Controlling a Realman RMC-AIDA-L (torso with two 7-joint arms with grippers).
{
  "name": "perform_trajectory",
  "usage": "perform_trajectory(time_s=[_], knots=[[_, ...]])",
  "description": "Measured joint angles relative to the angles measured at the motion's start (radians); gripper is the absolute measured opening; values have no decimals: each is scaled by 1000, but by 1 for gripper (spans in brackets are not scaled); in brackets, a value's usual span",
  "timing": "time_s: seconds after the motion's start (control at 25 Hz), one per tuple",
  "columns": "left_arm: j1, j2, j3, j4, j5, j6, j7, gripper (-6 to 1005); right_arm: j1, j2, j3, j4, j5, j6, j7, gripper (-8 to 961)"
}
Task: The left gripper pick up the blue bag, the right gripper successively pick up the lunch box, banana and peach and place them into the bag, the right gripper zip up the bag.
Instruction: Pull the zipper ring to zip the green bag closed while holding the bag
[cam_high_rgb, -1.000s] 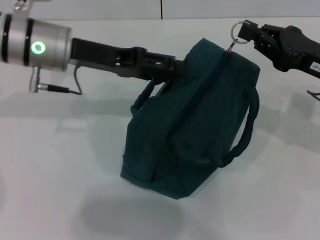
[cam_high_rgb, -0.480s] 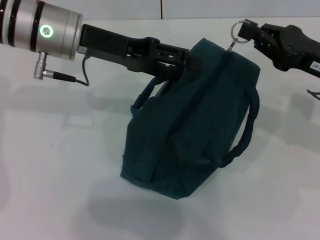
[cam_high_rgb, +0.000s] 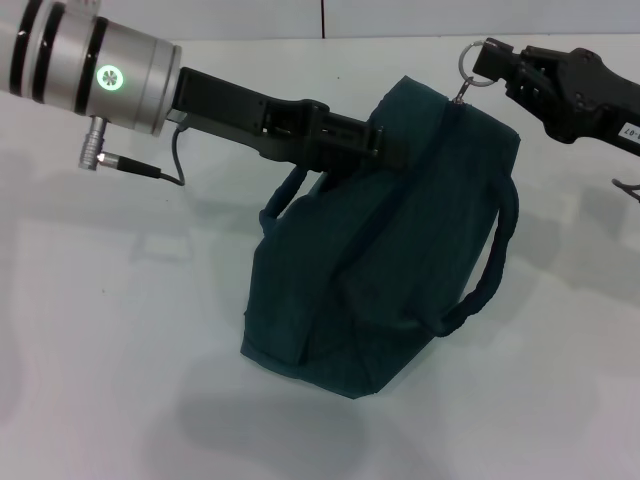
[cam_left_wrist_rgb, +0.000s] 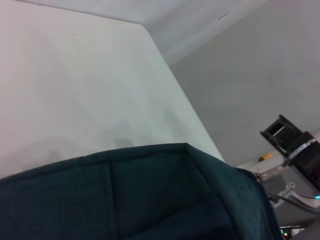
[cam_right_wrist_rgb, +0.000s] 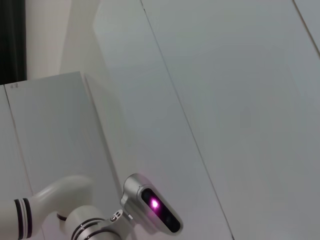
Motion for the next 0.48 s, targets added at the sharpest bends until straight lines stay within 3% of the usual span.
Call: perform_trajectory(time_s=[0.44,0.48], knots=[[-2,-1,9,0,3,-24,-7,884,5,2,1,5,-1,-12,-1,21],[-2,-1,17,0,3,-24,-6,789,5,2,1,5,-1,-12,-2,21]])
